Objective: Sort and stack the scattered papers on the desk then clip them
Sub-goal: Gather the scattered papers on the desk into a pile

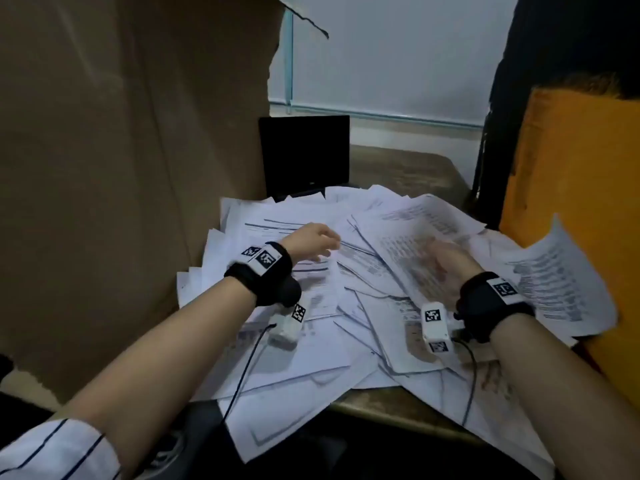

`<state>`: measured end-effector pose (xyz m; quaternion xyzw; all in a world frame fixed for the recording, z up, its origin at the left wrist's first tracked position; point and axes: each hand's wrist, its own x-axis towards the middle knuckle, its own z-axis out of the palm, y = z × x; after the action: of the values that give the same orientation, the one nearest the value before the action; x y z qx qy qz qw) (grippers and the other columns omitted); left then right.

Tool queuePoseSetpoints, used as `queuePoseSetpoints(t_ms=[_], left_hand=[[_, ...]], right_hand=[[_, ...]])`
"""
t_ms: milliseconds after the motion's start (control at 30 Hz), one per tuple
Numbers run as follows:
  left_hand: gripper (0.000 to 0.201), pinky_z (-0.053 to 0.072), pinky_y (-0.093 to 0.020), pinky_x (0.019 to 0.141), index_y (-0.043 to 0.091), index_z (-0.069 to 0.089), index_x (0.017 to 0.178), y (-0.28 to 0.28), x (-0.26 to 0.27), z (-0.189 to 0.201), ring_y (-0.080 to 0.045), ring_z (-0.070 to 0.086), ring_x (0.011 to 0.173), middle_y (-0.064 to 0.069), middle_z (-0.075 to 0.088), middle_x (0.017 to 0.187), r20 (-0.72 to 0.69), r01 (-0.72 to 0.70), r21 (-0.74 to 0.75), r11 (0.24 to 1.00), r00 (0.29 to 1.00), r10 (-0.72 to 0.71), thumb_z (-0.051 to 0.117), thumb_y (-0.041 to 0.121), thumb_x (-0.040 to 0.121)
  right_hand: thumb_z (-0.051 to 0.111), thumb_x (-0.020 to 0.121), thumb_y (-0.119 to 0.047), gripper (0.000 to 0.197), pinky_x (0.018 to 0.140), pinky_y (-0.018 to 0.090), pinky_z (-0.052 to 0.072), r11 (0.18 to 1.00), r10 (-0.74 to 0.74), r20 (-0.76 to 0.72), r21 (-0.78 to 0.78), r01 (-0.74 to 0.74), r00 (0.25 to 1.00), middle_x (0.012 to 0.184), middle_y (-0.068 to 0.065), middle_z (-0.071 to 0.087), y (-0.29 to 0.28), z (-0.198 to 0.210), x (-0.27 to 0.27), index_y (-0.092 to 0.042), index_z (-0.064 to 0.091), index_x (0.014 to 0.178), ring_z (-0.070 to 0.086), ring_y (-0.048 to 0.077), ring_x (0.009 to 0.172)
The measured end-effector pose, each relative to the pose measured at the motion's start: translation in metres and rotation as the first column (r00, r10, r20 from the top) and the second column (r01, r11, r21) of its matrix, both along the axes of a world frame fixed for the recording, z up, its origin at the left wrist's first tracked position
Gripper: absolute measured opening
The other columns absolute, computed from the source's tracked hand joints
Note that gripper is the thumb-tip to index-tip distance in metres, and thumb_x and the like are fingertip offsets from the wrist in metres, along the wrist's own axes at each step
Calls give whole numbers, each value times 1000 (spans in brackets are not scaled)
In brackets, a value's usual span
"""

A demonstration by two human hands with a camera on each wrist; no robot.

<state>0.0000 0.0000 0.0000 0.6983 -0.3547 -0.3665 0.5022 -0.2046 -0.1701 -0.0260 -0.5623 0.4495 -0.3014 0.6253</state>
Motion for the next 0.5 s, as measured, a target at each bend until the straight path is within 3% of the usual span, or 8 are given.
queuePoseSetpoints(t_ms=[67, 133, 167, 233, 333, 433, 500], left_hand=[[16, 45, -24, 68, 8, 57, 107, -11, 0, -17, -20, 56, 84, -9, 54, 104, -149, -54, 29, 998, 987, 57, 55, 16, 94], [12, 46, -25, 69, 8, 55, 99, -15, 0, -38, -20, 55, 75, -13, 51, 103, -329, -143, 22, 989, 934, 143, 58, 17, 92], [14, 48, -25, 73, 7, 55, 99, -17, 1, -47, -20, 57, 76, -15, 53, 103, -397, -159, 16, 987, 905, 153, 59, 18, 92], [16, 49, -27, 83, 6, 55, 102, -18, 3, -58, -22, 62, 85, -16, 57, 104, -496, -149, -2, 989, 859, 128, 58, 19, 93], [17, 48, -30, 92, 0, 54, 106, -13, 8, -77, -23, 63, 99, -21, 62, 114, -632, -136, -65, 989, 773, 65, 51, 15, 97], [22, 52, -36, 93, -3, 53, 111, -6, 15, -92, -29, 65, 104, -26, 60, 124, -781, -182, -154, 971, 625, -6, 46, 14, 98], [29, 54, -38, 90, -2, 54, 116, -2, 21, -95, -29, 69, 101, -24, 62, 122, -832, -214, -184, 959, 553, -36, 46, 19, 98]], right_hand=[[61, 90, -17, 18, 63, 28, 49, 984, -176, -37, 17, 177, 984, 87, 11, 66, -20, 0, -13, -5, 65, 104, 64, 26, 70], [63, 89, -22, 30, 76, 34, 46, 960, -278, -289, -75, 268, 916, 107, 12, 60, -49, -8, -31, -4, 60, 113, 61, 34, 95], [63, 89, -24, 40, 83, 36, 47, 961, -276, -391, -107, 255, 878, 117, 14, 59, -62, -12, -38, 0, 58, 121, 59, 35, 107], [71, 81, -32, 60, 96, 41, 48, 982, -190, -541, -114, 152, 819, 128, 17, 58, -78, -19, -46, 3, 55, 127, 57, 36, 115], [85, 61, -42, 81, 96, 41, 49, 989, -88, -723, -147, -28, 685, 126, 18, 61, -95, -32, -57, 0, 58, 126, 60, 33, 108], [83, 66, -50, 82, 86, 35, 49, 970, -103, -864, -196, -141, 493, 122, 19, 61, -99, -35, -66, 1, 57, 123, 57, 31, 96], [80, 69, -52, 77, 78, 31, 44, 956, -60, -904, -174, -235, 423, 114, 18, 62, -98, -34, -66, 2, 58, 119, 55, 29, 93]])
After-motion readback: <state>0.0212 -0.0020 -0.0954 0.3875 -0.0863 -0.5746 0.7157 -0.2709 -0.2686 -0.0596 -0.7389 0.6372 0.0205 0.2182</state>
